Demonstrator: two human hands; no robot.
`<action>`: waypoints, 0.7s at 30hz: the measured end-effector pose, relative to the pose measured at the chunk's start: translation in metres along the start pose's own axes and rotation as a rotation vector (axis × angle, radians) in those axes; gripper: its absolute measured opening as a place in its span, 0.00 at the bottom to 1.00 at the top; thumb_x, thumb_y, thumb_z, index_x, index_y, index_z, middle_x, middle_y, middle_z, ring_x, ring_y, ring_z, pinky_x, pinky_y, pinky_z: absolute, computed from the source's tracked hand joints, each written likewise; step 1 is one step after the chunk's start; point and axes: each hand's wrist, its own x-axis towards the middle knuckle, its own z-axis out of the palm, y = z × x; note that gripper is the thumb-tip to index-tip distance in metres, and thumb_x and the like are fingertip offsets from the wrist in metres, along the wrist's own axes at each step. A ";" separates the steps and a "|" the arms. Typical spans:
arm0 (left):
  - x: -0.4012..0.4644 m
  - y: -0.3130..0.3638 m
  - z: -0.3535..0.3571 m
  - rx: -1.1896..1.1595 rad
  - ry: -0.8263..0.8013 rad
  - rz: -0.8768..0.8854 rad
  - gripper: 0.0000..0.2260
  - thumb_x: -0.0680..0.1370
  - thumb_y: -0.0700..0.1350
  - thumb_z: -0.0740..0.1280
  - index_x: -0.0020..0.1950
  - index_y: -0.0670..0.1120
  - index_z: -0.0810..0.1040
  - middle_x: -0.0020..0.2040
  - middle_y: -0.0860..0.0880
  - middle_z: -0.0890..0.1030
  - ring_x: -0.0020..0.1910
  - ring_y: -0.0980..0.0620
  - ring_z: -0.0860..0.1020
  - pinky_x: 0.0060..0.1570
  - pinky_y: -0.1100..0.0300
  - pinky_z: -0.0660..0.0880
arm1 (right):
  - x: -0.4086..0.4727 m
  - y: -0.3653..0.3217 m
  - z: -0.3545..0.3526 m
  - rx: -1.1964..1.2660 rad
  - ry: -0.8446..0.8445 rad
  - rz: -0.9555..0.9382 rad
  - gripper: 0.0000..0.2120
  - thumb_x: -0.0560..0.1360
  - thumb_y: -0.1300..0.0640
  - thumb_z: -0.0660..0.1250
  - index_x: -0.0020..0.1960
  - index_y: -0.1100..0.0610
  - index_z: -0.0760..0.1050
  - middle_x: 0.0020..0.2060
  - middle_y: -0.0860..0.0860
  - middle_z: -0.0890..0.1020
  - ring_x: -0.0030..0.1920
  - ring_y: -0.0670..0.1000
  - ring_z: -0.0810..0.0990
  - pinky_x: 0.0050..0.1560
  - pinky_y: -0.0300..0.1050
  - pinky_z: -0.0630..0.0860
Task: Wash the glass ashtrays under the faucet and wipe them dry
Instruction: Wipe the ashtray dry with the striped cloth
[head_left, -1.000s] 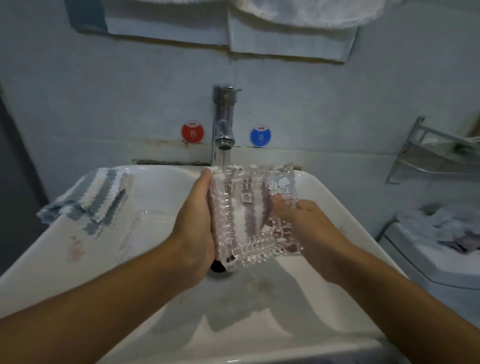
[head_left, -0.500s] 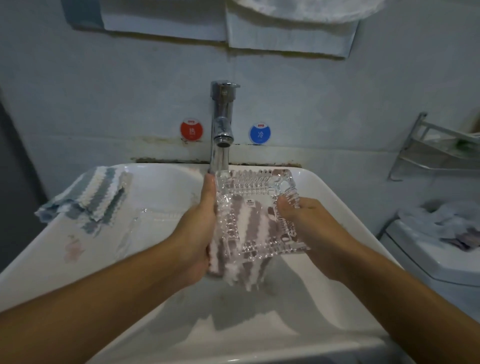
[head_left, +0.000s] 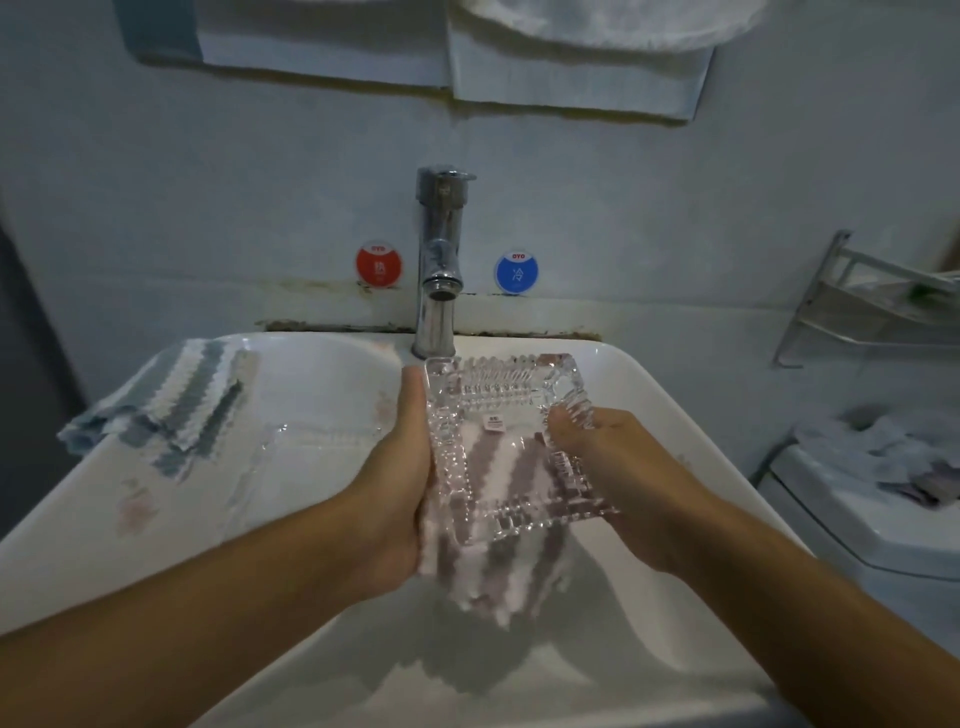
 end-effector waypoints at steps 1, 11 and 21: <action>0.000 0.000 -0.002 0.008 0.030 0.022 0.32 0.76 0.72 0.49 0.54 0.51 0.82 0.46 0.39 0.73 0.40 0.42 0.79 0.63 0.32 0.58 | 0.000 0.000 0.000 0.008 0.012 0.011 0.16 0.83 0.47 0.61 0.59 0.57 0.79 0.56 0.56 0.83 0.56 0.60 0.81 0.58 0.55 0.77; 0.002 -0.002 -0.003 -0.046 -0.081 -0.051 0.40 0.74 0.77 0.46 0.57 0.51 0.86 0.54 0.44 0.86 0.50 0.45 0.85 0.53 0.49 0.80 | -0.006 -0.004 0.000 -0.017 -0.054 0.053 0.16 0.85 0.51 0.58 0.51 0.59 0.81 0.51 0.59 0.84 0.47 0.55 0.79 0.46 0.49 0.73; 0.014 -0.007 -0.005 -0.038 0.358 0.233 0.24 0.81 0.60 0.60 0.55 0.40 0.81 0.43 0.41 0.86 0.43 0.40 0.85 0.51 0.44 0.81 | -0.014 -0.010 0.000 0.326 -0.186 0.223 0.21 0.84 0.47 0.58 0.58 0.65 0.75 0.43 0.64 0.86 0.49 0.66 0.85 0.51 0.64 0.83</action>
